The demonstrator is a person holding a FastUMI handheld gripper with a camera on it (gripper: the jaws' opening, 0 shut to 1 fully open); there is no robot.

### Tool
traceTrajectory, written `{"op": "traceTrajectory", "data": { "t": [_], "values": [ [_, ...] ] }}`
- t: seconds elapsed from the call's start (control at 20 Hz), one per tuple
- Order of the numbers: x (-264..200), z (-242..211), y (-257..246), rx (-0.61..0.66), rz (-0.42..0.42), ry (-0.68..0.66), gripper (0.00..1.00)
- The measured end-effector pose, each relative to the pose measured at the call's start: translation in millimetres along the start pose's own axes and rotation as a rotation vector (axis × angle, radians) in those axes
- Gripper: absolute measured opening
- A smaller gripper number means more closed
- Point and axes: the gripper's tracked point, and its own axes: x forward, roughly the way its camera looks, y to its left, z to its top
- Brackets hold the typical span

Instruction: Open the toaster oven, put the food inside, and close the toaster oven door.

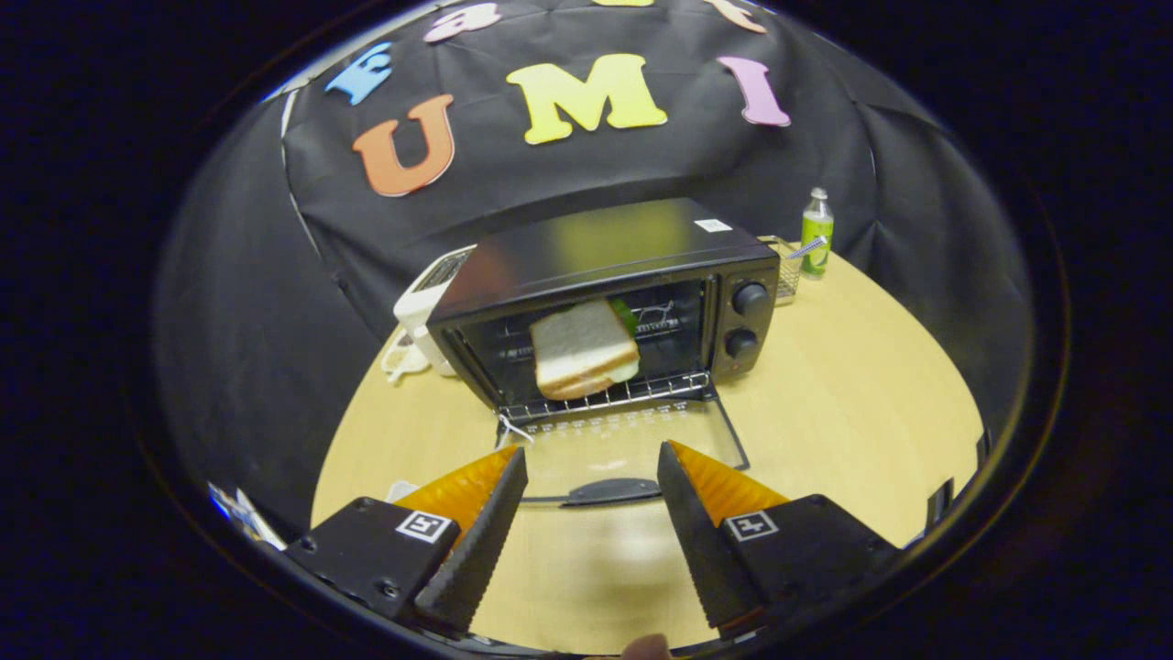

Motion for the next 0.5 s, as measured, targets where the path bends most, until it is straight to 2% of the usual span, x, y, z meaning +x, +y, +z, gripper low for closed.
{"op": "traceTrajectory", "data": {
  "t": [0.15,0.3,0.5],
  "values": [
    [16,-36,-9,-0.076,-0.022,0.034,0.93],
    [42,-73,-17,-0.085,-0.052,0.098,0.94],
    [75,-98,-22,-0.112,-0.085,0.141,0.94]
  ]
}}
